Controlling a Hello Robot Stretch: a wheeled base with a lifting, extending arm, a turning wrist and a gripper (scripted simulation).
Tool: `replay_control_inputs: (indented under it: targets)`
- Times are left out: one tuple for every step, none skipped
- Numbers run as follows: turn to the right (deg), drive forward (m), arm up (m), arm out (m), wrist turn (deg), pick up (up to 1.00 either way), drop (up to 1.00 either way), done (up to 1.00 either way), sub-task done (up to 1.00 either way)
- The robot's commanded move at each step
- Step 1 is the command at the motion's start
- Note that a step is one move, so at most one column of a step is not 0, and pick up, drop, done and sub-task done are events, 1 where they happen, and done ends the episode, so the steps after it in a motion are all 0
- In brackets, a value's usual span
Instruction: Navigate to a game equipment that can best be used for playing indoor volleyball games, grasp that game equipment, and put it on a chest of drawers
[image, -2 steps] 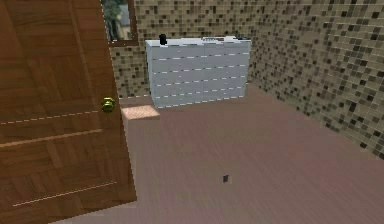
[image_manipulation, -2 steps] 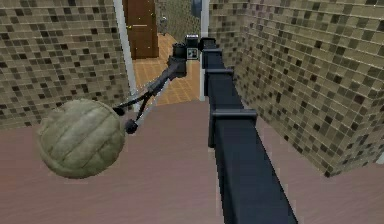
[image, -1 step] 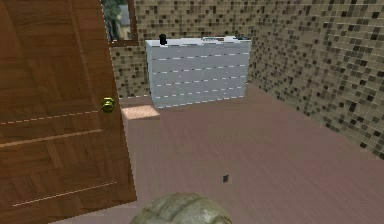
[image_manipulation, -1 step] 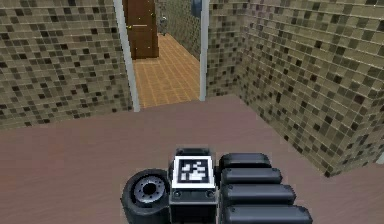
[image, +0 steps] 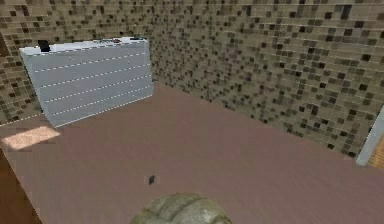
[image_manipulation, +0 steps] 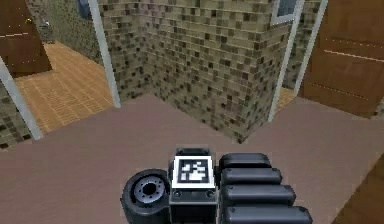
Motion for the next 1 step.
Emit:
replay_control_inputs:
  targets:
    - [0.0,0.80,0.00,0.00,0.0,0.00,0.00,0.00,0.00]
